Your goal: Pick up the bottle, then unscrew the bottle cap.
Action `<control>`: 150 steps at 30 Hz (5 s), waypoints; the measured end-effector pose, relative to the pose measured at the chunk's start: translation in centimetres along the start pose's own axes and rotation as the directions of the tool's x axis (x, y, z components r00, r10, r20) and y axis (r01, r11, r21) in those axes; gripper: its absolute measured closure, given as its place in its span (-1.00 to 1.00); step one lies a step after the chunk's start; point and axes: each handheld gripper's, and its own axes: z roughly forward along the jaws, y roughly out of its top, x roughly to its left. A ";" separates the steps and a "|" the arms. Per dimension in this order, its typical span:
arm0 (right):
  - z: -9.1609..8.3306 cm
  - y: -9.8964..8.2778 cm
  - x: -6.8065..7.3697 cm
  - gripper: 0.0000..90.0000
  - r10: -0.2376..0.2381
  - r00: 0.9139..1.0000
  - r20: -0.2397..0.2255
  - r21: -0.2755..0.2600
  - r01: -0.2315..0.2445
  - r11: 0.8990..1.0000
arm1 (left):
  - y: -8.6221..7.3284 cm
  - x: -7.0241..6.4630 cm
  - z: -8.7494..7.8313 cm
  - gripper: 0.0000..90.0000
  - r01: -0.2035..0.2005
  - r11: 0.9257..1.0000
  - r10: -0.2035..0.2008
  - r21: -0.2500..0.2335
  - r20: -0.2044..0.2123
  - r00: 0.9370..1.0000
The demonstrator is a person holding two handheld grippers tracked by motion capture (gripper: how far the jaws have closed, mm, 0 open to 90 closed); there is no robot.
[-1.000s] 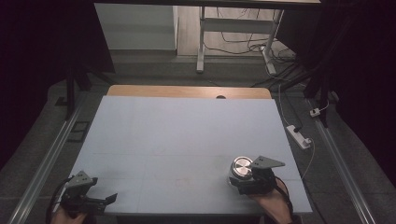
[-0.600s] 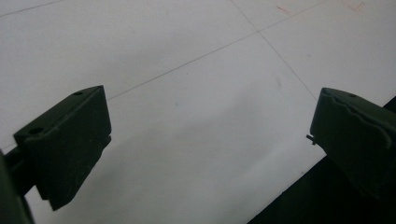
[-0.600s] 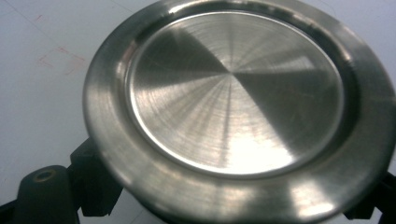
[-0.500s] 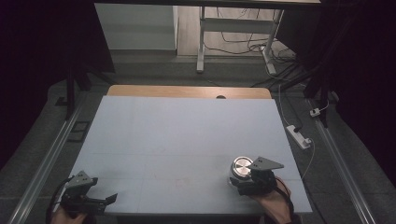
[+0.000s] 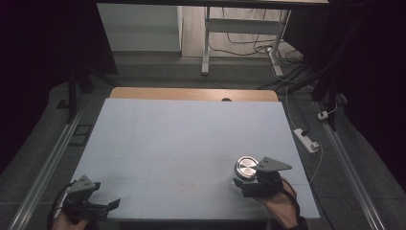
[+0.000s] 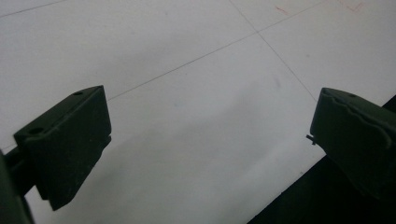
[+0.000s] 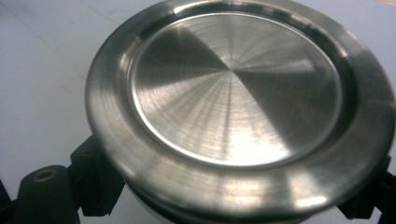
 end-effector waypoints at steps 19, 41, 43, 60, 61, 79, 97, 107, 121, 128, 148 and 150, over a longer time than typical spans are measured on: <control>2.5 3.2 0.9 -0.68 -0.044 0.997 -0.068 -0.017 0.043 0.999 | 0.0 0.0 0.0 -1.00 -0.006 1.000 0.006 0.000 0.003 1.000; 6.7 6.2 2.8 -0.68 -0.094 0.985 -0.146 -0.024 0.091 0.996 | 0.1 0.0 0.1 -1.00 -0.013 1.000 0.013 0.008 0.009 1.000; 7.1 6.5 3.0 -0.68 -0.099 0.984 -0.150 -0.023 0.096 0.995 | 0.0 0.0 0.1 -1.00 -0.011 1.000 0.011 0.008 0.010 1.000; 9.8 8.2 4.9 -0.68 -0.143 0.972 -0.186 -0.027 0.140 0.990 | 0.1 -0.1 0.1 -1.00 -0.018 1.000 0.018 0.011 0.010 1.000; 10.1 8.3 5.1 -0.68 -0.147 0.971 -0.190 -0.029 0.144 0.989 | 0.1 -0.1 0.1 -1.00 -0.019 1.000 0.019 0.012 0.009 1.000; 11.0 9.0 6.0 -0.68 -0.173 0.962 -0.212 -0.043 0.168 0.985 | 0.2 -0.2 0.2 -1.00 -0.019 1.000 0.019 0.015 0.010 1.000; 10.5 9.1 6.0 -0.68 -0.177 0.960 -0.218 -0.059 0.168 0.984 | 2.1 -0.9 0.6 -1.00 -0.106 0.993 0.111 -0.054 0.081 0.991; 10.4 9.2 6.0 -0.68 -0.180 0.956 -0.230 -0.064 0.170 0.983 | 4.9 -1.7 1.6 -1.00 -0.179 0.975 0.199 -0.128 0.162 0.966; 10.0 9.3 6.1 -0.68 -0.197 0.948 -0.250 -0.071 0.185 0.980 | 9.4 -3.1 4.2 -1.00 -0.249 0.956 0.280 -0.155 0.224 0.933; 10.0 9.3 6.2 -0.68 -0.209 0.941 -0.266 -0.074 0.196 0.978 | 12.8 -4.2 5.2 -1.00 -0.308 0.937 0.341 -0.163 0.247 0.907; 10.2 9.0 6.5 -0.68 -0.273 0.886 -0.376 -0.070 0.266 0.961 | 19.3 -6.5 7.6 -0.98 -0.504 0.824 0.565 -0.261 0.446 0.694; 10.2 8.9 6.6 -0.68 -0.288 0.866 -0.409 -0.074 0.283 0.956 | 19.6 -6.9 7.7 -0.95 -0.534 0.801 0.594 -0.270 0.464 0.657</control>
